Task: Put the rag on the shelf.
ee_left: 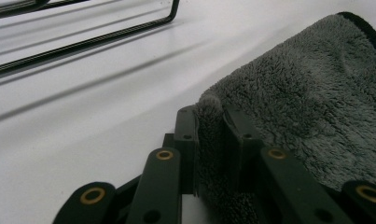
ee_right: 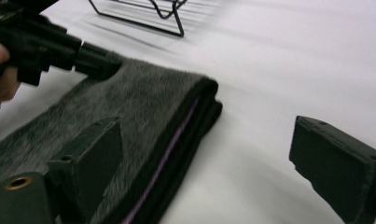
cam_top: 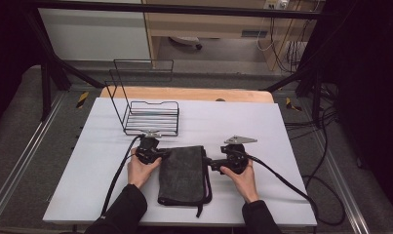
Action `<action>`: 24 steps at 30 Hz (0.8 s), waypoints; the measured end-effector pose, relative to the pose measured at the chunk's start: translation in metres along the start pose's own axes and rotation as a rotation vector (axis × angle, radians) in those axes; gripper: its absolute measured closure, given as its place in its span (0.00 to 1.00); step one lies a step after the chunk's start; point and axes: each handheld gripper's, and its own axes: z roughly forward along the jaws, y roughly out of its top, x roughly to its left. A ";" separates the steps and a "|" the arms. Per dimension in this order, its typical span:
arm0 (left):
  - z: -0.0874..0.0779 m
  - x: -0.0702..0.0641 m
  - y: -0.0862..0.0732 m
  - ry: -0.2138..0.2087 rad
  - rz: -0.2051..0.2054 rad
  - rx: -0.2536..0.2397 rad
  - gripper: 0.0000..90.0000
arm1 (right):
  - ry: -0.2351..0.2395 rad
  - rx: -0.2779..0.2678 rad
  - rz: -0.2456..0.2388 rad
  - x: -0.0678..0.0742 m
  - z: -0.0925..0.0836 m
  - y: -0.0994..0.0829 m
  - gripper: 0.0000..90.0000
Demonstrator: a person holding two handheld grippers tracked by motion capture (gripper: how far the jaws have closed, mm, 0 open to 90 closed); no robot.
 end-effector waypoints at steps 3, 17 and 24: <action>0.000 -0.004 0.000 0.024 0.015 -0.002 0.85 | -0.017 0.009 0.021 0.000 0.015 0.008 0.18; 0.000 0.000 -0.001 -0.004 0.013 -0.005 0.86 | -0.066 0.089 0.019 -0.004 0.052 0.015 0.52; 0.000 0.001 -0.001 -0.009 0.019 -0.008 0.86 | -0.030 0.121 0.036 -0.002 0.053 0.012 0.64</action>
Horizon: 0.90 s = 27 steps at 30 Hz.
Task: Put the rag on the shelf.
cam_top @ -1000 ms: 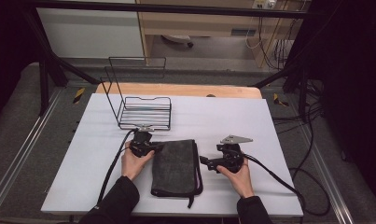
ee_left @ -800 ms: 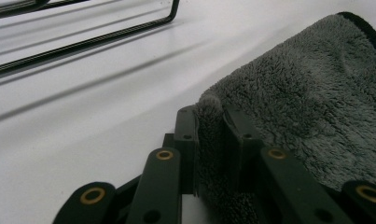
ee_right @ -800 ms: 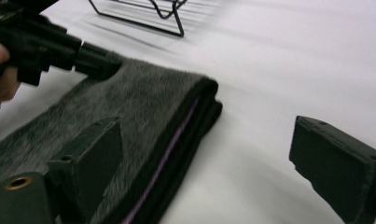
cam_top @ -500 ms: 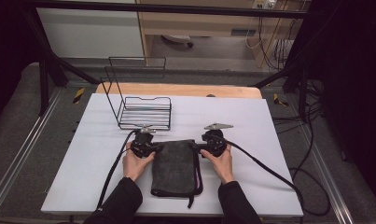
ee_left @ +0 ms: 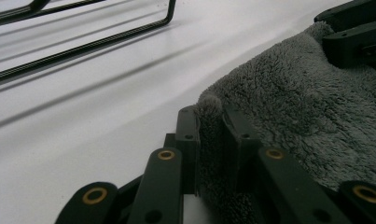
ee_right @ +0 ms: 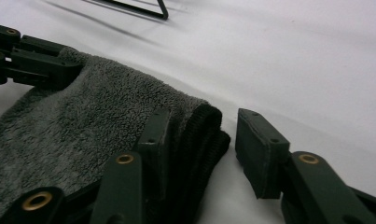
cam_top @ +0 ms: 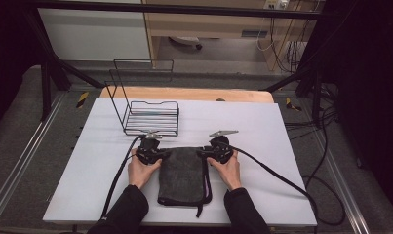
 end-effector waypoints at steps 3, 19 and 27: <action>0.000 0.001 0.000 -0.009 -0.004 0.002 0.86 | 0.018 0.012 0.017 0.000 0.000 0.001 0.67; -0.002 0.004 0.000 -0.032 -0.018 -0.003 0.88 | 0.071 0.034 0.058 -0.002 -0.003 0.004 0.88; -0.010 0.009 0.001 -0.071 -0.036 -0.031 0.89 | 0.080 0.007 0.056 0.002 -0.010 0.005 0.89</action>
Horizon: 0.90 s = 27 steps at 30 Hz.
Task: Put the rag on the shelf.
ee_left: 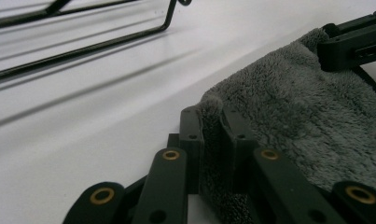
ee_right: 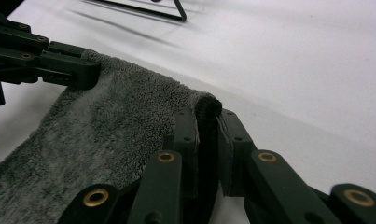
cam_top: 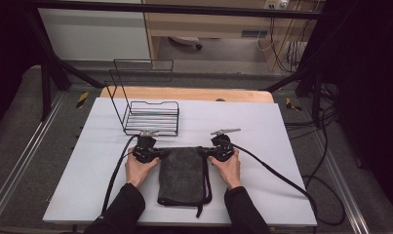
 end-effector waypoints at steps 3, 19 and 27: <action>-0.004 -0.002 0.000 -0.003 0.004 -0.018 0.89 | 0.004 -0.022 -0.007 0.003 -0.005 0.000 0.89; -0.031 -0.011 -0.003 -0.017 0.029 -0.125 0.89 | 0.025 -0.149 -0.083 0.024 -0.031 -0.004 0.89; -0.046 -0.018 -0.003 -0.020 0.040 -0.176 0.89 | 0.033 -0.211 -0.097 0.033 -0.042 -0.006 0.89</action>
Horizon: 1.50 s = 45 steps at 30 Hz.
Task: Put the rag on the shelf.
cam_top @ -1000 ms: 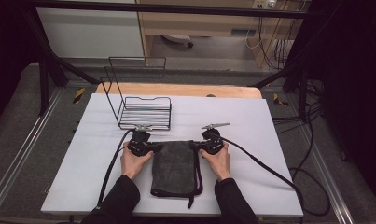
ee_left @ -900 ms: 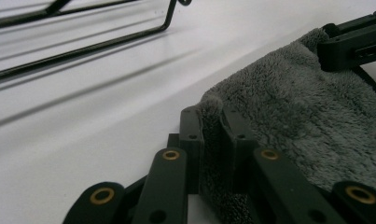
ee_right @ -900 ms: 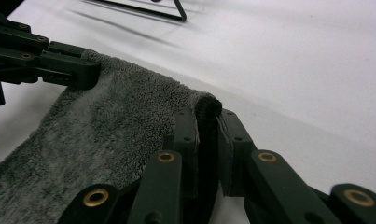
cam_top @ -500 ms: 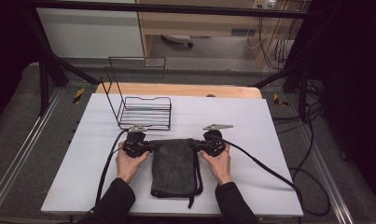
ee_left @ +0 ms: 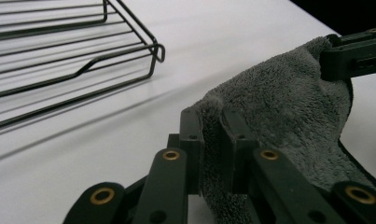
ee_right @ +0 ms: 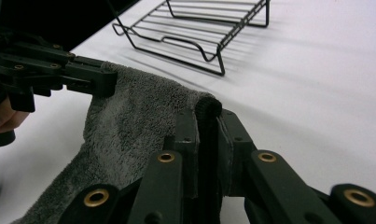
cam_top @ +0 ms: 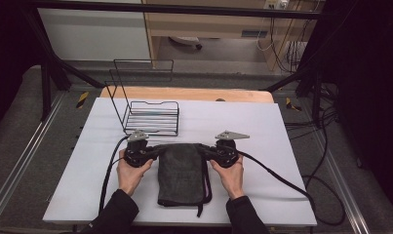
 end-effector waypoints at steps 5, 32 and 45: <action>-0.010 -0.007 0.003 0.001 0.025 -0.034 0.90 | 0.013 -0.038 -0.011 0.006 -0.009 0.002 0.89; -0.053 -0.034 0.029 -0.005 0.117 -0.196 0.90 | 0.016 -0.226 -0.117 0.036 -0.053 0.023 0.90; -0.076 -0.047 0.048 0.000 0.157 -0.303 0.90 | 0.017 -0.351 -0.174 0.051 -0.076 0.043 0.90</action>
